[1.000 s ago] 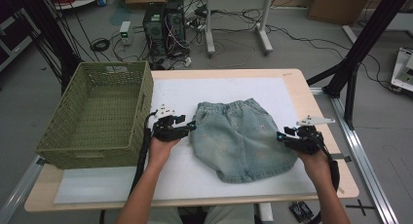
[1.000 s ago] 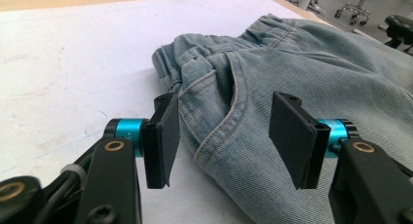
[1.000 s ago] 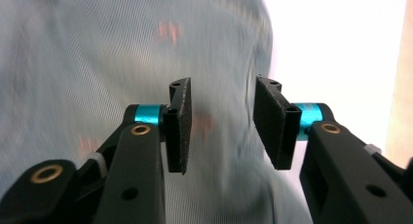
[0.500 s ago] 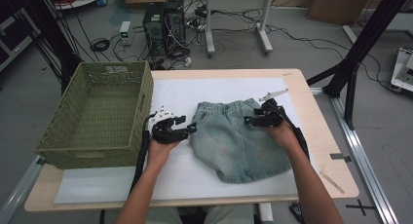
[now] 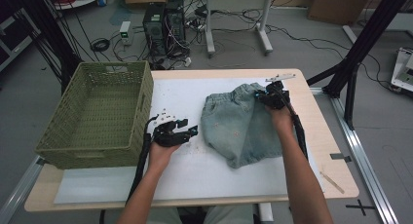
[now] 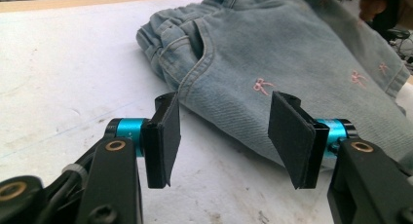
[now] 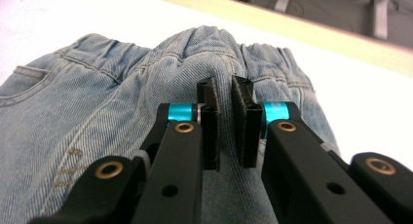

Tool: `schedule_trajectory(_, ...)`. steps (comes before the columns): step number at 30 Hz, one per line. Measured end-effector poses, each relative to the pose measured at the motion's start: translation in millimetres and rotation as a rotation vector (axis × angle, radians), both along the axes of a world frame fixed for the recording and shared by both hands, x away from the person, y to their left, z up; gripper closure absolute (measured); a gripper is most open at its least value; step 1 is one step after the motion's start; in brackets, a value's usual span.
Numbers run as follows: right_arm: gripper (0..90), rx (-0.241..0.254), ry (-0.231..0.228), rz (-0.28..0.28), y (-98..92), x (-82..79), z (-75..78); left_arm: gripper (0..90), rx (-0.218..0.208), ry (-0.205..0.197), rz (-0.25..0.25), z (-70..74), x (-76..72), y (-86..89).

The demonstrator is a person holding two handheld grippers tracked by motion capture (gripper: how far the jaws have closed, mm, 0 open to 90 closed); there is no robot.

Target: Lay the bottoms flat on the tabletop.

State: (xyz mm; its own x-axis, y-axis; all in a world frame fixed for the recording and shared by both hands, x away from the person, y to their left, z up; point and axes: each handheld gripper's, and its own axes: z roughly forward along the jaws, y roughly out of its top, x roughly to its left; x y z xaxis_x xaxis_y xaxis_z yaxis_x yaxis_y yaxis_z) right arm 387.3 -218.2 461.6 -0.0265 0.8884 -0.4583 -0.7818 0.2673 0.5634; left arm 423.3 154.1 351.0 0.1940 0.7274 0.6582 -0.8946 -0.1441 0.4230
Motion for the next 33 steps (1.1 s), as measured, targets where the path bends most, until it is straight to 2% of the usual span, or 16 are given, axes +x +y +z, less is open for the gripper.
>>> schedule_trajectory(2, 72.7, 0.012, 0.023, -0.027, 2.5, 3.8, 1.0, 44.9, 0.008, 0.009, 0.005, -0.1, 1.2, -2.3)
schedule_trajectory(5, 64.3, 0.016, -0.014, 0.015, 1.0, 2.6, -6.1, 42.6, 0.029, 0.047, 0.029, 0.2, 6.3, -8.6)
schedule_trajectory(7, 57.5, 0.007, -0.012, 0.001, -0.1, -1.3, -13.2, 42.0, 0.049, 0.063, 0.051, -0.3, 9.5, -14.3)
schedule_trajectory(10, 53.6, -0.026, 0.002, -0.023, -1.1, -7.4, -23.3, 41.7, 0.077, 0.071, 0.060, -1.2, 11.6, -24.5)
schedule_trajectory(12, 53.0, -0.048, -0.039, -0.038, -1.5, -9.1, -35.1, 41.7, 0.100, 0.078, 0.074, -1.7, 12.7, -33.6)
schedule_trajectory(15, 49.3, -0.063, -0.038, -0.031, -6.2, -4.1, -51.3, 41.9, 0.134, 0.090, 0.138, -2.0, 15.8, -48.1)
schedule_trajectory(16, 47.9, -0.064, -0.016, -0.043, -7.8, -1.6, -56.1, 42.4, 0.139, 0.096, 0.162, -2.0, 17.0, -52.3)
schedule_trajectory(18, 47.9, -0.067, -0.038, -0.053, -14.0, 5.2, -67.8, 47.9, 0.142, 0.106, 0.223, -1.8, 19.2, -60.4)
schedule_trajectory(19, 47.9, -0.063, -0.038, -0.051, -17.8, 9.2, -73.2, 57.6, 0.150, 0.108, 0.249, -1.9, 21.0, -64.4)
schedule_trajectory(21, 47.9, -0.055, -0.018, -0.060, -27.4, 17.4, -81.2, 73.7, 0.127, 0.089, 0.302, -3.2, 21.0, -69.8)
schedule_trajectory(22, 47.8, -0.046, -0.007, -0.049, -33.7, 22.2, -85.5, 81.8, 0.121, 0.095, 0.291, -2.8, 20.3, -69.3)
schedule_trajectory(23, 47.2, -0.037, 0.005, -0.040, -38.5, 25.1, -88.1, 85.4, 0.115, 0.100, 0.289, -2.4, 19.5, -68.1)
schedule_trajectory(26, 47.3, -0.039, 0.012, -0.022, -48.2, 29.9, -95.5, 86.5, 0.088, 0.096, 0.265, -1.4, 15.1, -60.1)
schedule_trajectory(28, 48.8, -0.050, 0.019, -0.016, -50.3, 30.9, -100.0, 86.6, 0.065, 0.084, 0.230, -1.0, 10.3, -52.7)
schedule_trajectory(33, 50.7, -0.090, 0.030, -0.031, -51.2, 33.1, -114.9, 86.9, 0.016, 0.056, 0.159, -1.4, 0.5, -33.6)
